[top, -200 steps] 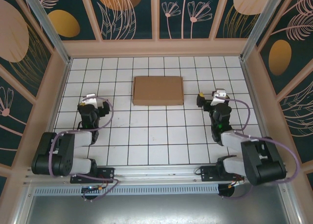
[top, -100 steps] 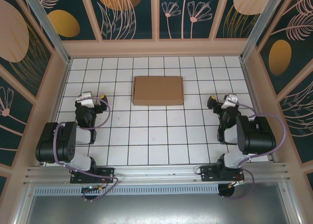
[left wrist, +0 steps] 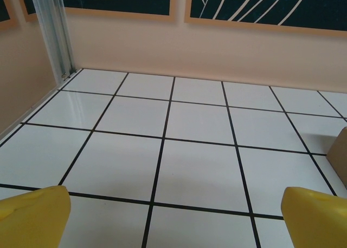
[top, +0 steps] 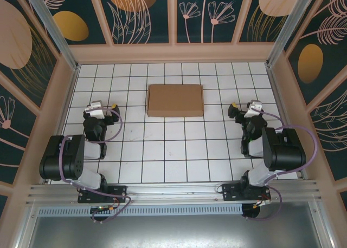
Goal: Fold the paper box
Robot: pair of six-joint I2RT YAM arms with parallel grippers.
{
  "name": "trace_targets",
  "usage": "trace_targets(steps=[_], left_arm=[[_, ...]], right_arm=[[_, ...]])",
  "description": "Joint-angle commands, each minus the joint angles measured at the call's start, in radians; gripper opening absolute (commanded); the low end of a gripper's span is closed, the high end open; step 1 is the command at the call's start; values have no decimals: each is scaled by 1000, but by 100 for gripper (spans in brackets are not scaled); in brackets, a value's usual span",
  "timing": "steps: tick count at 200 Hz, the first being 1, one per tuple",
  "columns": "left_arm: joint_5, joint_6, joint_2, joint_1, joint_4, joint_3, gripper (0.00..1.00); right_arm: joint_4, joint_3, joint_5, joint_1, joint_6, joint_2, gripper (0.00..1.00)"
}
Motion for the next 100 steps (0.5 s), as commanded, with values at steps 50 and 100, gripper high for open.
trace_targets(steps=[50, 100], left_arm=[[17, 13, -1, 2, 52, 0, 99], [17, 13, 0, 2, 52, 2, 99]], right_arm=[[11, 4, -58, -11, -20, -5, 99], [11, 4, -62, -14, -19, -3, 99]])
